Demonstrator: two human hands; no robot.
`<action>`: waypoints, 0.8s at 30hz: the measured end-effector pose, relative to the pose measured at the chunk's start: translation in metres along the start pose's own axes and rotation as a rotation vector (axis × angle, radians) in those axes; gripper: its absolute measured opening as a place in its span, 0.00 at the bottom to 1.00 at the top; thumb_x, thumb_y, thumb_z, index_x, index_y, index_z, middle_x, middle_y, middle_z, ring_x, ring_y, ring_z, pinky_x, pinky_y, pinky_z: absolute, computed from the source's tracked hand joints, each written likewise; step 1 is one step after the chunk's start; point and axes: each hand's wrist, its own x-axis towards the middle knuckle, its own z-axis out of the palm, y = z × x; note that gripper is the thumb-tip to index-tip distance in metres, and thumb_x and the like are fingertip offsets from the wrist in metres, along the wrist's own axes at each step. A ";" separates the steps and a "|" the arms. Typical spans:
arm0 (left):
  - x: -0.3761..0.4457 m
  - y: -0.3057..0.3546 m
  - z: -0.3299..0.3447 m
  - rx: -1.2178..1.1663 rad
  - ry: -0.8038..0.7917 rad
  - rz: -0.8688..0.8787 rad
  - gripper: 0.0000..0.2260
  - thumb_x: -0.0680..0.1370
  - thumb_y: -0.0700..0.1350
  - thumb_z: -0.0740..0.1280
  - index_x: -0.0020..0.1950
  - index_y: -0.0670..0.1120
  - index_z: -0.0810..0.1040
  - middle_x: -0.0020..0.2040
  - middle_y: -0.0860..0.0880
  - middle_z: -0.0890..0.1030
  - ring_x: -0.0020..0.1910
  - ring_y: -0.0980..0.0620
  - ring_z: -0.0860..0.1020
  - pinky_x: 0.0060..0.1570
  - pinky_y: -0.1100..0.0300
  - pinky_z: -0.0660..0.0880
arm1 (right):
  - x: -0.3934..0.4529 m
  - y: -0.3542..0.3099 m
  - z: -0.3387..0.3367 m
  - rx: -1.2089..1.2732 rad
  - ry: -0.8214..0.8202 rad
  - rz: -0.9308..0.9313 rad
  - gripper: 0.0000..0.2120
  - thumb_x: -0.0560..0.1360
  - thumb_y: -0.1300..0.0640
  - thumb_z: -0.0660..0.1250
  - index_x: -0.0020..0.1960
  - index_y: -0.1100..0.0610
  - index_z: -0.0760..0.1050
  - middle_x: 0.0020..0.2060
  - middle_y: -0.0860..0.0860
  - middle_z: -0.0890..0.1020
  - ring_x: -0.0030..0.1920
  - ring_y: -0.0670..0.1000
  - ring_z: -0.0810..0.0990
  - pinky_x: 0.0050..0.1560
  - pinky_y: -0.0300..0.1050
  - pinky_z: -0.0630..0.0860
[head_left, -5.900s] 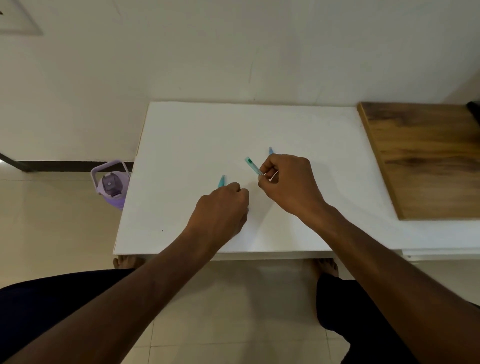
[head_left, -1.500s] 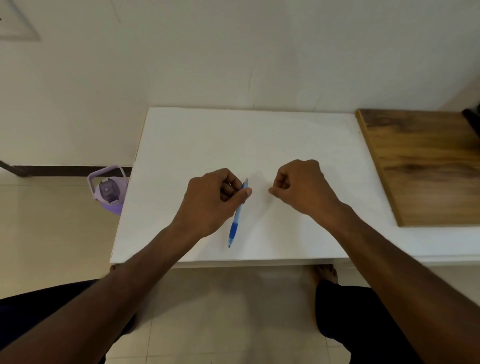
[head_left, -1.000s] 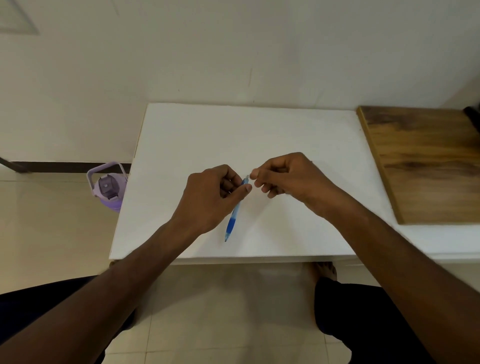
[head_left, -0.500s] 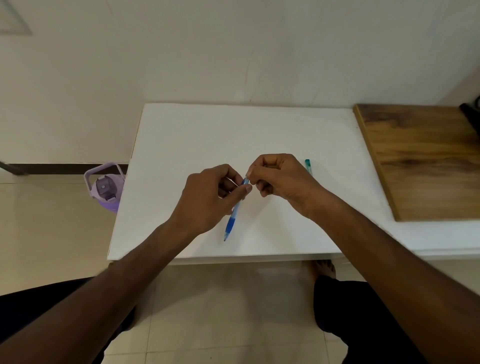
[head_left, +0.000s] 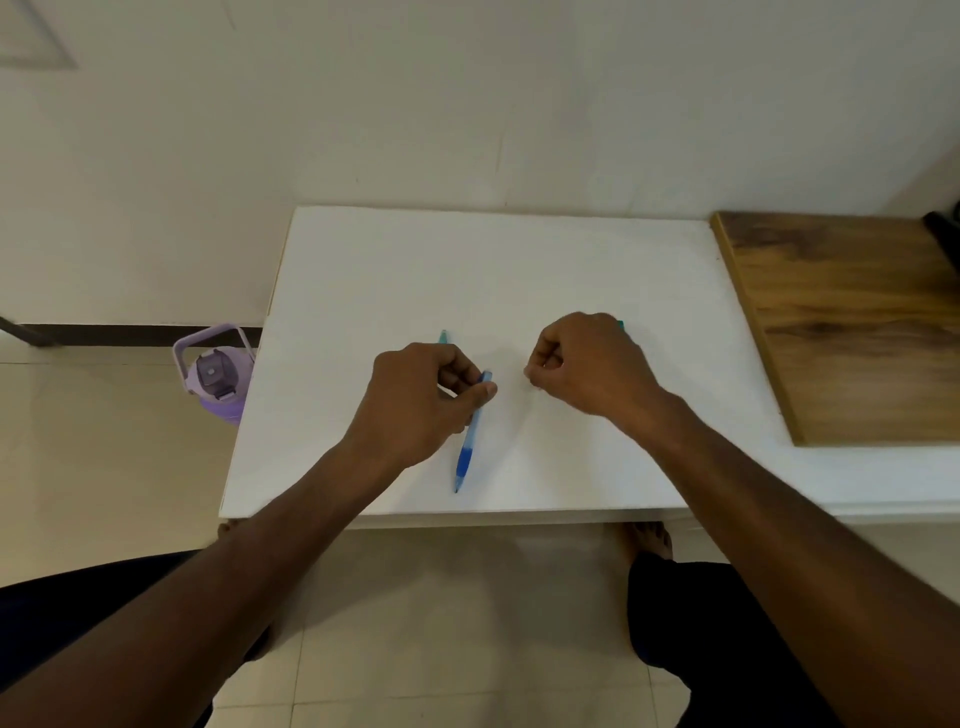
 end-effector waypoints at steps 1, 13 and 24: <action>0.001 -0.001 0.002 0.014 -0.017 -0.017 0.09 0.75 0.53 0.79 0.45 0.49 0.85 0.37 0.55 0.86 0.31 0.58 0.85 0.34 0.73 0.78 | -0.001 -0.003 0.007 -0.039 -0.009 0.000 0.05 0.75 0.48 0.74 0.43 0.49 0.84 0.36 0.43 0.84 0.40 0.47 0.84 0.43 0.44 0.81; 0.011 -0.009 0.019 0.217 -0.009 -0.015 0.11 0.74 0.55 0.80 0.48 0.51 0.83 0.35 0.55 0.86 0.35 0.58 0.85 0.44 0.66 0.78 | 0.014 0.029 -0.014 0.056 0.272 0.097 0.09 0.75 0.47 0.78 0.41 0.50 0.82 0.36 0.45 0.84 0.39 0.48 0.85 0.42 0.41 0.80; 0.013 -0.015 0.022 0.350 0.022 0.067 0.11 0.74 0.55 0.80 0.48 0.51 0.83 0.37 0.56 0.82 0.35 0.59 0.80 0.38 0.70 0.72 | 0.012 0.037 0.010 0.027 0.172 0.136 0.08 0.71 0.58 0.77 0.43 0.62 0.82 0.39 0.57 0.86 0.40 0.58 0.85 0.39 0.49 0.80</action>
